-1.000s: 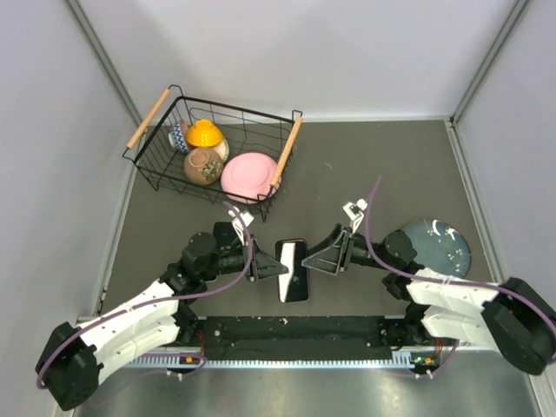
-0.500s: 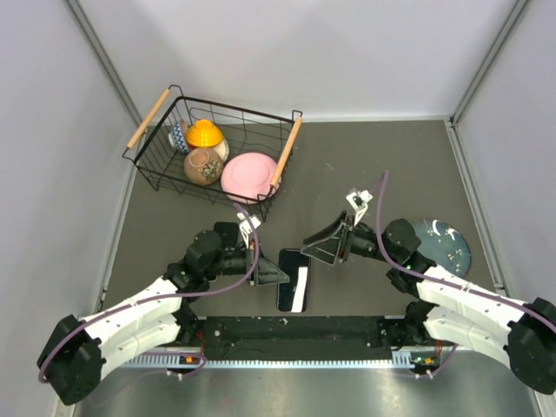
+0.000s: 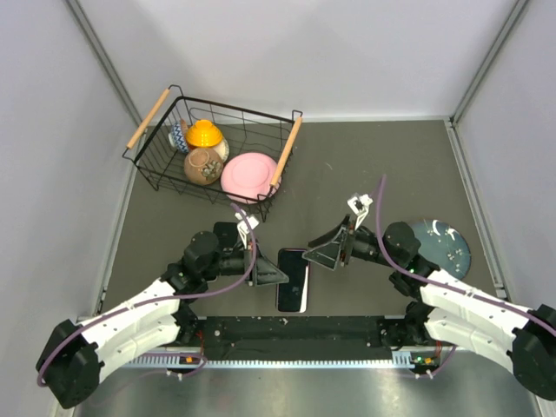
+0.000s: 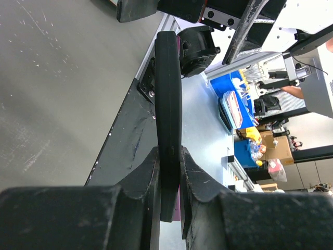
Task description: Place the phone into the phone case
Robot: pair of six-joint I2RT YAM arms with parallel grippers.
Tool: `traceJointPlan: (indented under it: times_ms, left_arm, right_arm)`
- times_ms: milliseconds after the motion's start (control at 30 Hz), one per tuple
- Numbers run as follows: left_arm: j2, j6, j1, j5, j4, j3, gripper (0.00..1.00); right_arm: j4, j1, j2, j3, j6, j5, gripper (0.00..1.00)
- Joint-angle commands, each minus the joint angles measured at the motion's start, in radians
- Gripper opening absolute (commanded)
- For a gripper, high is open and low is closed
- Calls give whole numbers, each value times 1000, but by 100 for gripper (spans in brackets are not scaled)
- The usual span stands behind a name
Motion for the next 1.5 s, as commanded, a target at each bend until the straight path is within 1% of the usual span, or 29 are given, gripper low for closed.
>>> traceJointPlan:
  times_ms: [0, 33, 67, 200, 233, 300, 433, 600, 667, 700, 733, 767, 833, 867, 1033, 1067, 1100, 1133, 1167, 1200, 1233, 1300, 1333, 1467]
  left_arm:
    - [-43, -11, -1, -2, 55, 49, 0]
    - [-47, -11, -1, -7, 55, 50, 0]
    - [-46, -14, -1, -10, 55, 50, 0]
    - [-40, -29, -1, -7, 70, 50, 0]
    - [-38, -32, -1, -5, 76, 49, 0]
    - [-35, -39, -1, -2, 82, 41, 0]
    - [-21, -54, -1, 4, 119, 27, 0]
    - [-12, -71, -1, 16, 167, 15, 0]
    - [-9, -65, -1, 7, 162, 15, 0]
    - [-8, -66, -1, 5, 159, 15, 0]
    - [-8, -69, -3, 7, 159, 17, 0]
    - [-6, -71, -1, 4, 157, 18, 0]
    - [-8, -60, -1, -8, 131, 24, 0]
    - [-6, -50, -1, -28, 112, 29, 0]
    - [0, 10, -1, -102, -63, 78, 0]
    - [-3, 13, -1, -111, -65, 81, 0]
    - [-12, 10, -1, -119, -62, 80, 0]
    - [-18, 6, -1, -120, -53, 80, 0]
    - [-24, -12, -3, -123, -45, 80, 0]
    - [-41, -25, -1, -137, -37, 78, 0]
    - [-50, -34, -1, -145, -30, 78, 0]
    - [-78, -57, -1, -174, -14, 80, 0]
    - [-87, -65, -1, -183, -8, 80, 0]
    - [-92, -88, -1, -185, 27, 80, 0]
  right_arm:
    - [74, -8, 20, 7, 13, -43, 72]
    - [90, -8, 26, 7, 21, -63, 68]
    - [123, -8, 35, 7, 36, -71, 66]
    - [145, -7, 49, 7, 44, -88, 61]
    - [152, -7, 49, 3, 45, -86, 58]
    - [195, -7, 51, -14, 64, -86, 55]
    - [251, -7, 68, -34, 99, -100, 55]
    - [243, -5, 69, -43, 97, -108, 52]
    - [237, -7, 68, -45, 93, -100, 46]
    - [237, -7, 65, -40, 93, -97, 38]
    - [237, -5, 65, -37, 94, -98, 23]
    - [235, -7, 63, -34, 94, -98, 15]
    - [220, -7, 61, -19, 78, -91, 0]
    - [205, -5, 55, -11, 65, -91, 0]
    - [145, -5, 49, 20, 2, -94, 0]
    - [146, -5, 52, 18, 4, -92, 0]
    - [151, -5, 54, 20, 7, -97, 5]
    - [153, -5, 54, 17, 22, -100, 23]
    - [163, -5, 54, 13, 34, -105, 34]
    - [183, -7, 54, -8, 51, -127, 49]
    - [247, -7, 54, -23, 89, -140, 55]
    - [312, -5, 54, -80, 129, -175, 66]
    - [358, -5, 52, -101, 155, -184, 68]
    - [378, 7, 40, -167, 163, -186, 70]
